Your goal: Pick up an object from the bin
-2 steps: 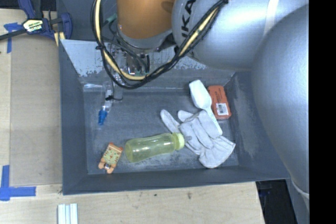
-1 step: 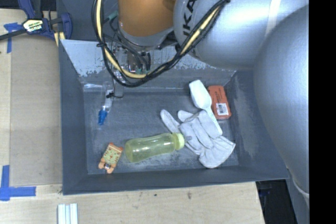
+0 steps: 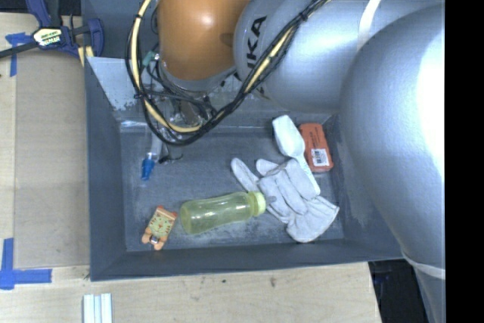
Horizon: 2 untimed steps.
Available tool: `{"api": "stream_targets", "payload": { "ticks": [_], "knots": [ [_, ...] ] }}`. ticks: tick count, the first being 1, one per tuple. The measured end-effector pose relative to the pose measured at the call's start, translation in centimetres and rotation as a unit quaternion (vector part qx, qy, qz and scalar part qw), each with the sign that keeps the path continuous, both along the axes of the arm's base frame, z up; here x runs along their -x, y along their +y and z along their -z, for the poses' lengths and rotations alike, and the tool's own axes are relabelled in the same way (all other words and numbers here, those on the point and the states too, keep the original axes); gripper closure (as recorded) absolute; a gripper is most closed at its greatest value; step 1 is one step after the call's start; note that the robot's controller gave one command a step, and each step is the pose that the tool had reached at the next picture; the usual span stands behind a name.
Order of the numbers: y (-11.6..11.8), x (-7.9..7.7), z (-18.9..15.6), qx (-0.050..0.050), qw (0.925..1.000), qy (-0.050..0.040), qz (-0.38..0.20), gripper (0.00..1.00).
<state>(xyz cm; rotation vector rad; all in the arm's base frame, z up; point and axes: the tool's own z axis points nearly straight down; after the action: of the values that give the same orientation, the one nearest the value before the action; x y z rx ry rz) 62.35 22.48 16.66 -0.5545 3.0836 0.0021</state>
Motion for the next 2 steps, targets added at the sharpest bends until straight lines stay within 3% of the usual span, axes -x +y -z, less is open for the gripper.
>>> {"api": "stream_targets", "payload": {
  "ticks": [1,2],
  "knots": [
    [-0.5,0.2,4.4,0.002,0.9969,0.0049,-0.079,0.0],
    [-1.7,-0.3,1.7,0.002,0.9708,0.0012,-0.24,0.0]
  ]
}}
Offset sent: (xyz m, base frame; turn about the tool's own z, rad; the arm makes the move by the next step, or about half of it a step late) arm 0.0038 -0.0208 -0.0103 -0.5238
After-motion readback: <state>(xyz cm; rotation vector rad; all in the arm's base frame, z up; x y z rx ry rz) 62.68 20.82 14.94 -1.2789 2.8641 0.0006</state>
